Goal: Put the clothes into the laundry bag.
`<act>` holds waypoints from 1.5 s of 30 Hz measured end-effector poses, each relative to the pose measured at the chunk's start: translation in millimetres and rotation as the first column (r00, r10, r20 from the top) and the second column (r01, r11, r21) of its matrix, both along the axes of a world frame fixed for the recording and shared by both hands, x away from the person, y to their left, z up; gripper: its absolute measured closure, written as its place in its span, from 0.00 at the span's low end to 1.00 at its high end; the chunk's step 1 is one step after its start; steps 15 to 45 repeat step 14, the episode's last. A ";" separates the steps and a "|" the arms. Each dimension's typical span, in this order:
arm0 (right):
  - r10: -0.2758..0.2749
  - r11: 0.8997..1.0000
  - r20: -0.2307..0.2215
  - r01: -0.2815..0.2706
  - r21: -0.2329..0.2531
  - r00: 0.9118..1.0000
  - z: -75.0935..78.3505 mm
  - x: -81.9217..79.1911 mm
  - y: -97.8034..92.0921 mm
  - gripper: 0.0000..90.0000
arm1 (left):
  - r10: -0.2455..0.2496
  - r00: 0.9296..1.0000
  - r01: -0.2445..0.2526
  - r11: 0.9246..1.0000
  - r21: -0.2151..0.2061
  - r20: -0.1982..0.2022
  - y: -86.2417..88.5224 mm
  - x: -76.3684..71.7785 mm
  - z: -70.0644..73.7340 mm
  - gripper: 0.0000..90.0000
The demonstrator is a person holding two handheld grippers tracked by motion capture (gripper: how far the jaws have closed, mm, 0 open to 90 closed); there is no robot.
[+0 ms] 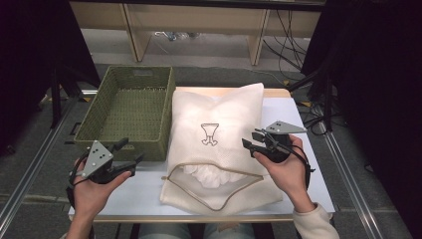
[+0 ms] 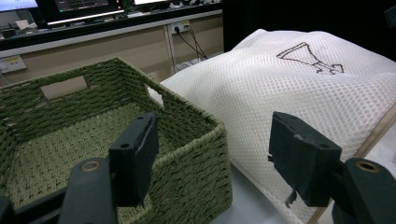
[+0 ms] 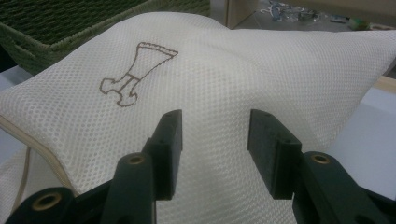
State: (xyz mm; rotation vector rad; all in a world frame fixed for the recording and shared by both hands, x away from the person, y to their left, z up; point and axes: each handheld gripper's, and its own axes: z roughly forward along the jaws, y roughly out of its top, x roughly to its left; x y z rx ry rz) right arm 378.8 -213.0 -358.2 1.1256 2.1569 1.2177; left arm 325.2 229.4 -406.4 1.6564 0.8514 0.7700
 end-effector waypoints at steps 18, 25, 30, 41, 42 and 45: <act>-0.008 1.000 0.011 0.008 -0.008 1.000 1.0 -0.1 -2.9 0.60 | 0.014 0.999 -0.014 1.000 -0.010 -0.030 0.6 -1.3 -8.1 0.36; -0.008 1.000 0.011 0.008 -0.008 1.000 1.0 -0.1 -2.9 0.60 | 0.014 0.999 -0.014 1.000 -0.010 -0.030 0.6 -1.3 -8.1 0.36; -0.008 1.000 0.011 0.008 -0.008 1.000 1.0 -0.1 -2.9 0.60 | 0.014 0.999 -0.014 1.000 -0.010 -0.030 0.6 -1.3 -8.1 0.36; -0.008 1.000 0.011 0.008 -0.008 1.000 1.0 -0.1 -2.9 0.60 | 0.014 0.999 -0.014 1.000 -0.010 -0.030 0.6 -1.3 -8.1 0.36; -0.008 1.000 0.011 0.008 -0.008 1.000 1.0 -0.1 -2.9 0.60 | 0.014 0.999 -0.014 1.000 -0.010 -0.030 0.6 -1.3 -8.1 0.36; -0.008 1.000 0.011 0.008 -0.008 1.000 1.0 -0.1 -2.9 0.60 | 0.014 0.999 -0.014 1.000 -0.010 -0.030 0.6 -1.3 -8.1 0.36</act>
